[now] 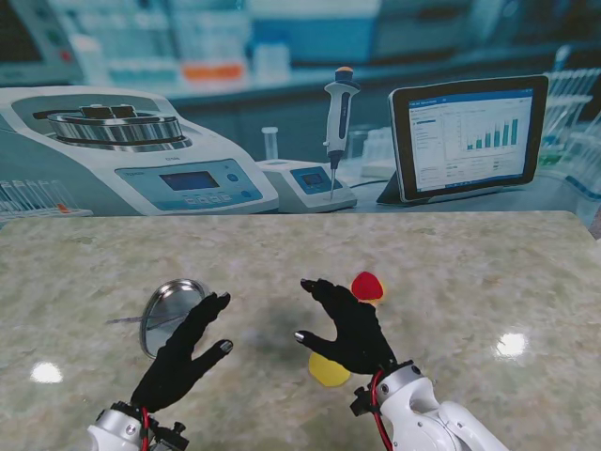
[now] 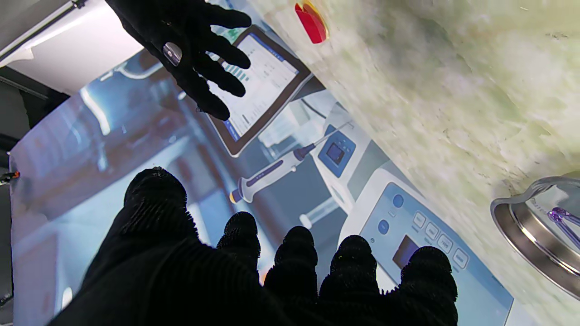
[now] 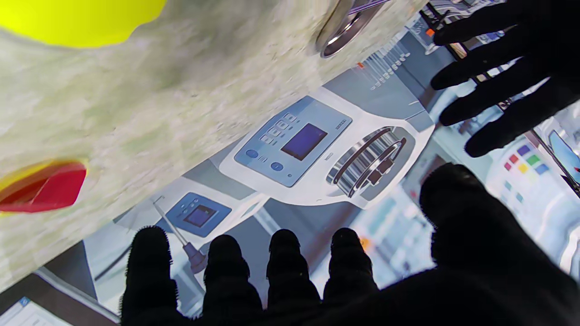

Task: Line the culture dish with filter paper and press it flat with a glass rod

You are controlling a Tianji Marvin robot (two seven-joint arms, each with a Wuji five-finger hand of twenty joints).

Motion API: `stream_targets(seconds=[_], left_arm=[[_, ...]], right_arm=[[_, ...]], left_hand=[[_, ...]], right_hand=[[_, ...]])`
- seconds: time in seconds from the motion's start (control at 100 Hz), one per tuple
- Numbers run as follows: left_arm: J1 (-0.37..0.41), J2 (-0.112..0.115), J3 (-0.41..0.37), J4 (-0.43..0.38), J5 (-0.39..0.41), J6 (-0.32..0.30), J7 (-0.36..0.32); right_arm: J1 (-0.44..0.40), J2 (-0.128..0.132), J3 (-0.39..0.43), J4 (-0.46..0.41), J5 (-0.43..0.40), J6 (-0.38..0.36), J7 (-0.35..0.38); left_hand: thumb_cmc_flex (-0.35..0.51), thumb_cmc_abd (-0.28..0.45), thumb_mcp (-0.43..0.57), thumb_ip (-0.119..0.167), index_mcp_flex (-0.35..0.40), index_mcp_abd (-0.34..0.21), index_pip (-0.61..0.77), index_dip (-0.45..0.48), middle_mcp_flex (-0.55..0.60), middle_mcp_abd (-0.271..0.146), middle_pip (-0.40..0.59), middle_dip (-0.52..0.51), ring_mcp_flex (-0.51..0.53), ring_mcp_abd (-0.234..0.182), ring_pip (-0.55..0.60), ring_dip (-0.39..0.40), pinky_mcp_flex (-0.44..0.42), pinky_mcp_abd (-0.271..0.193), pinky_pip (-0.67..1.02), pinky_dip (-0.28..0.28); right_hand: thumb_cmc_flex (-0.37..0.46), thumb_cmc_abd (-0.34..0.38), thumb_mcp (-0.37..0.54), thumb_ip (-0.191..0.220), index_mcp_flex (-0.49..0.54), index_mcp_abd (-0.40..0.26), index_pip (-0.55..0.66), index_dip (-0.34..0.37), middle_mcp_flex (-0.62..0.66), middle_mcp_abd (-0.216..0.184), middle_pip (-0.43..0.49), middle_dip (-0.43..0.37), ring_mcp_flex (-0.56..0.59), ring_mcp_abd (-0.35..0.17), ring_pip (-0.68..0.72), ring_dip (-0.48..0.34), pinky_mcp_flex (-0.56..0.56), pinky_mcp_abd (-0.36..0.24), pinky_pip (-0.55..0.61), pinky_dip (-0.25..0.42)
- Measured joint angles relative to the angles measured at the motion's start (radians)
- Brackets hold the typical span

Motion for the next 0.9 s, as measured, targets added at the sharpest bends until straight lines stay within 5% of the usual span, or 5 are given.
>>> stream_targets(seconds=[0.43,0.67,0.9], left_arm=[[-0.028,-0.013,-0.010,-0.001,-0.002,0.043,0.033],[-0.038,-0.012,-0.068,-0.002,0.072,0.062,-0.002],[-0.062,-0.002,-0.158,0.005,0.158,0.080,-0.082]], right_arm=[[0.002,-0.006,-0.017,0.073,0.028,-0.080,-0.013],[0.001,-0.008,-0.014,0.073,0.038,-0.085,-0.019],[-0.014,-0.013,0.005,0.066,0.043,-0.089,-0.030]], left_hand=[[0.000,0.000,0.000,0.000,0.000,0.003,0.000,0.000,0.000,0.000,0.000,0.000,0.000,0.000,0.000,0.012,0.000,0.000,0.000,0.002],[0.014,-0.018,0.000,0.000,0.000,0.024,0.067,0.047,0.000,0.001,0.025,0.117,0.000,0.000,0.030,0.134,-0.002,0.001,0.001,0.160],[0.026,-0.031,0.000,0.000,0.000,0.024,0.095,0.047,0.000,0.001,0.036,0.151,0.000,0.000,0.032,0.179,-0.010,0.001,0.008,0.212]], right_hand=[[0.000,0.037,-0.022,0.000,0.000,-0.036,0.000,-0.036,0.000,-0.011,-0.001,0.000,0.000,-0.015,0.000,0.000,-0.003,-0.011,-0.038,-0.013],[0.000,0.047,-0.033,0.000,0.000,-0.036,0.000,-0.048,0.000,-0.011,-0.001,0.002,0.000,-0.015,0.000,0.000,-0.003,-0.020,-0.039,-0.013],[0.000,0.047,-0.037,0.000,0.000,-0.036,0.000,-0.050,0.000,-0.012,-0.001,0.008,0.000,-0.021,0.000,0.000,-0.003,-0.020,-0.039,-0.013]])
